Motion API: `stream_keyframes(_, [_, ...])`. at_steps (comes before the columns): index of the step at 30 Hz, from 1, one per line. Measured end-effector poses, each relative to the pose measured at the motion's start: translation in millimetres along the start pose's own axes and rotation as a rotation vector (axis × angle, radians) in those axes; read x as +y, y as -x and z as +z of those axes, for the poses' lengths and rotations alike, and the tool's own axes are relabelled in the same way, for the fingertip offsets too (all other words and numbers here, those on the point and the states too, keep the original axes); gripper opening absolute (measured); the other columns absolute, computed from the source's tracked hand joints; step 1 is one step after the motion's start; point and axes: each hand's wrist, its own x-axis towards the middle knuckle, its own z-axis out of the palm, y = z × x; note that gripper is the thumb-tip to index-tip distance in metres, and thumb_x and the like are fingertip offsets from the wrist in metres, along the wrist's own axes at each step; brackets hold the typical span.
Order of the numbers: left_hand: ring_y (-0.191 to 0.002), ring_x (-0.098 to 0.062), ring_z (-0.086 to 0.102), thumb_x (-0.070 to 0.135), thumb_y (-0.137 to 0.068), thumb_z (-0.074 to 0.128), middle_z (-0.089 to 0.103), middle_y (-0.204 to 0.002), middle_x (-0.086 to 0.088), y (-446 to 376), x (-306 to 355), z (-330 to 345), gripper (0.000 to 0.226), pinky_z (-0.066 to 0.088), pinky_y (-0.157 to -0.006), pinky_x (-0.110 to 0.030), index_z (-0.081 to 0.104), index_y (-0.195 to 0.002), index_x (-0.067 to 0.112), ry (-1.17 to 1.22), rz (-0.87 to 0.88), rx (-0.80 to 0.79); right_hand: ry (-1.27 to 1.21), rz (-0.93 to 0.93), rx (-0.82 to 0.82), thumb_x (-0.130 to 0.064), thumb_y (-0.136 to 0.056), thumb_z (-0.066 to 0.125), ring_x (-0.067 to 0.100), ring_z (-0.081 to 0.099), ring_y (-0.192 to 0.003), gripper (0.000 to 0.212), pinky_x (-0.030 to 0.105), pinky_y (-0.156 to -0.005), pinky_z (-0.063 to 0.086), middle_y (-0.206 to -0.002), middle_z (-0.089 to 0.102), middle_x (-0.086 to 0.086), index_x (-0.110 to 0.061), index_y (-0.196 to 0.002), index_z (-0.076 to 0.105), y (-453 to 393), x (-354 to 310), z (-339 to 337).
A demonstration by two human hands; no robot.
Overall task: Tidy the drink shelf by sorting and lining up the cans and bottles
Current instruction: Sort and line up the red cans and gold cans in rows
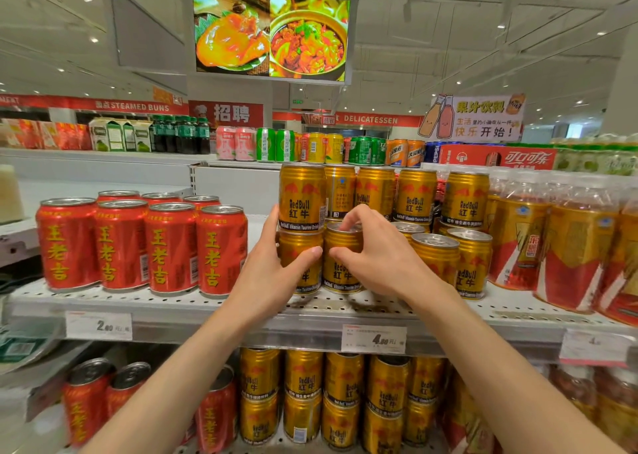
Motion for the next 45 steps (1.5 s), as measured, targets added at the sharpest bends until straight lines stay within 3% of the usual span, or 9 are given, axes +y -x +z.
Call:
stream_keyframes(5, [-0.095, 0.034, 0.050, 0.042, -0.096, 0.063, 0.052, -0.114, 0.044, 0, -1, 0, 0.070, 0.041, -0.071, 0.000, 0.020, -0.150, 0.050, -0.014, 0.000, -0.018, -0.058, 0.006, 0.020, -0.036, -0.092, 0.070, 0.008, 0.051, -0.117, 0.047, 0.030, -0.098, 0.047, -0.141, 0.051, -0.007, -0.029, -0.132, 0.046, 11, 0, -1])
stream_keyframes(10, [-0.109, 0.019, 0.051, 0.041, -0.096, 0.063, 0.053, -0.137, 0.026, 0, -1, 1, 0.077, 0.042, -0.092, -0.013, 0.014, -0.156, 0.044, -0.020, 0.009, -0.015, -0.120, 0.058, 0.059, -0.040, -0.091, 0.071, 0.016, 0.047, -0.138, 0.074, 0.041, -0.114, 0.042, -0.155, 0.043, -0.005, -0.028, -0.152, 0.030, 18, 0, 8])
stream_keyframes(15, [-0.129, -0.003, 0.053, 0.048, -0.094, 0.064, 0.052, -0.146, 0.020, 1, -5, -2, 0.085, 0.045, -0.108, -0.032, 0.009, -0.159, 0.043, -0.065, 0.017, 0.016, -0.178, 0.048, 0.038, -0.039, -0.093, 0.069, 0.016, 0.042, -0.142, 0.071, 0.043, -0.116, 0.040, -0.157, 0.042, -0.007, -0.030, -0.152, 0.031, 17, 4, 9])
stream_keyframes(23, [-0.129, -0.008, 0.056, 0.055, -0.091, 0.064, 0.056, -0.144, 0.019, -2, -17, 2, 0.087, 0.048, -0.109, -0.046, 0.010, -0.158, 0.042, -0.104, 0.033, 0.038, -0.183, 0.057, 0.020, -0.039, -0.094, 0.067, 0.017, 0.041, -0.144, 0.072, 0.044, -0.116, 0.040, -0.159, 0.040, -0.006, -0.030, -0.154, 0.029, 17, 9, 11])
stream_keyframes(28, [-0.136, -0.013, 0.051, 0.065, -0.088, 0.058, 0.049, -0.152, 0.011, 3, -19, 6, 0.091, 0.046, -0.110, -0.050, 0.003, -0.158, 0.044, -0.142, 0.039, 0.051, -0.122, 0.029, -0.006, -0.042, -0.093, 0.067, 0.020, 0.042, -0.144, 0.081, 0.045, -0.115, 0.042, -0.161, 0.037, -0.003, -0.028, -0.158, 0.021, 19, 7, 12])
stream_keyframes(31, [-0.145, -0.012, 0.038, 0.049, -0.094, 0.063, 0.035, -0.161, 0.006, 17, -16, 6, 0.092, 0.037, -0.117, -0.043, 0.002, -0.161, 0.034, -0.252, 0.084, 0.088, -0.011, -0.067, 0.071, -0.041, -0.095, 0.065, 0.017, 0.037, -0.146, 0.080, 0.038, -0.117, 0.036, -0.163, 0.033, -0.003, -0.024, -0.159, 0.020, 24, 6, 3])
stream_keyframes(34, [-0.137, -0.013, 0.042, 0.031, -0.093, 0.069, 0.040, -0.151, 0.000, 32, -12, 3, 0.082, 0.041, -0.111, -0.036, 0.020, -0.159, 0.025, -0.326, 0.211, 0.188, 0.051, -0.199, 0.150, -0.034, -0.096, 0.065, 0.012, 0.044, -0.138, 0.068, 0.032, -0.113, 0.040, -0.153, 0.045, -0.003, -0.021, -0.154, 0.032, 28, 9, -19])
stream_keyframes(38, [-0.115, -0.017, 0.052, 0.022, -0.087, 0.074, 0.050, -0.128, -0.003, 37, -5, 5, 0.056, 0.054, -0.092, -0.042, 0.050, -0.137, 0.018, -0.411, 0.351, 0.300, 0.173, -0.260, 0.140, -0.031, -0.096, 0.065, 0.012, 0.055, -0.124, 0.043, 0.036, -0.108, 0.048, -0.133, 0.061, -0.003, -0.018, -0.136, 0.055, 27, 25, -52])
stream_keyframes(45, [-0.072, -0.005, 0.057, 0.026, -0.090, 0.070, 0.049, -0.118, 0.008, 25, 21, 32, 0.034, 0.057, -0.063, -0.033, 0.060, -0.122, 0.021, -0.490, 0.437, 0.124, 0.275, -0.176, 0.043, -0.044, -0.098, 0.058, 0.011, 0.057, -0.113, 0.030, 0.035, -0.098, 0.050, -0.120, 0.064, -0.006, -0.023, -0.118, 0.066, 30, 58, -90])
